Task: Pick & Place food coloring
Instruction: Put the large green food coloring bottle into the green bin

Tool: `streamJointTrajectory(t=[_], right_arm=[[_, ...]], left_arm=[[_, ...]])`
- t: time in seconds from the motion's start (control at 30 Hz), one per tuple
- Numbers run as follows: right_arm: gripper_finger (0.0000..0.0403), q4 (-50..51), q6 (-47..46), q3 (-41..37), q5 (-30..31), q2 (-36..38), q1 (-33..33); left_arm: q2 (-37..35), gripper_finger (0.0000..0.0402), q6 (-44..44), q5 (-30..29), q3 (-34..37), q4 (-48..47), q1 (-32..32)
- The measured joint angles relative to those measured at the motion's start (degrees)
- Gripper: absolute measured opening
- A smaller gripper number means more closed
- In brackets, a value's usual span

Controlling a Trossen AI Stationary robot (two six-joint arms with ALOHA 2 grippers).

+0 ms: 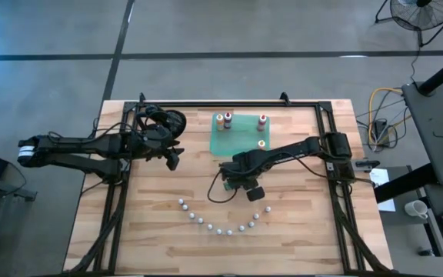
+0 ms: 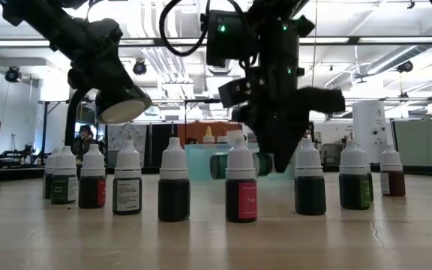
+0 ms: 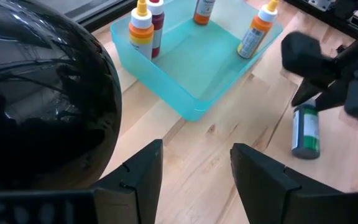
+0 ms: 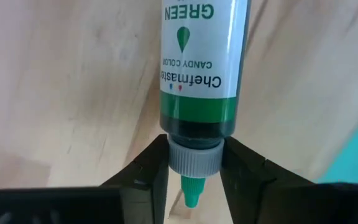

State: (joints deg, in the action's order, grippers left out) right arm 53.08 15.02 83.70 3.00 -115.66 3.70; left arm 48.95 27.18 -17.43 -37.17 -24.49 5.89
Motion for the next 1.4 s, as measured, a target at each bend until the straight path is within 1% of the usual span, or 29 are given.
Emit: streamJointTrajectory(t=[0.1,0.13,0.2,0.3,0.37,0.43,0.5,0.67,0.87,1.0,1.17,1.27,1.4], right_arm=[[0.0104,5.3,-5.0,2.7,-0.3,1.6,0.0],[0.0104,7.7,-7.6,3.9,-1.3,2.3,-0.1],[0.0104,12.8,-13.3,6.7,-7.0,3.6,-0.8],[0.0104,21.7,-24.7,9.9,-19.8,4.5,-3.1],[0.0105,27.5,-32.8,10.8,-26.5,4.5,-4.7],[0.0106,33.5,-37.8,10.7,-29.9,4.4,-5.9],[0.0107,37.6,-38.9,9.3,-30.5,4.4,-6.7],[0.0107,37.0,-44.1,3.2,-35.1,4.6,-7.8],[0.0107,37.0,-47.4,-4.9,-41.2,4.6,-7.2],[0.0107,36.9,-50.0,-10.5,-42.4,4.7,-7.0],[0.0107,36.9,-51.5,-15.3,-48.9,4.9,-5.1],[0.0107,36.9,-51.2,-17.2,-53.6,5.2,-3.4],[0.0109,36.9,-50.6,-19.0,-58.3,5.4,-1.5]], left_arm=[[0.0,0.0163,-0.2,0.0,0.0,0.0,0.0],[0.0,0.0163,-0.2,0.0,0.0,0.0,0.0],[0.0,0.0163,-0.2,0.0,0.0,0.0,0.0],[0.0,0.0163,-0.2,0.0,0.0,0.0,0.0],[0.0,0.0163,-0.2,0.0,0.0,0.0,0.0],[0.0,0.0163,-0.2,0.0,0.0,0.1,0.0],[0.0,0.0163,-0.2,0.0,0.0,0.1,0.0],[0.0,0.0163,-0.2,0.0,0.0,0.5,0.0],[0.0,0.0163,-0.2,0.0,0.0,0.5,0.0],[0.0,0.0163,-0.2,0.0,0.0,0.5,0.0],[0.0,0.0163,-0.3,0.0,0.0,0.5,0.0],[0.0,0.0163,-0.5,0.0,0.0,0.5,0.0],[0.0,0.0163,-0.5,0.0,0.0,0.5,0.0]])
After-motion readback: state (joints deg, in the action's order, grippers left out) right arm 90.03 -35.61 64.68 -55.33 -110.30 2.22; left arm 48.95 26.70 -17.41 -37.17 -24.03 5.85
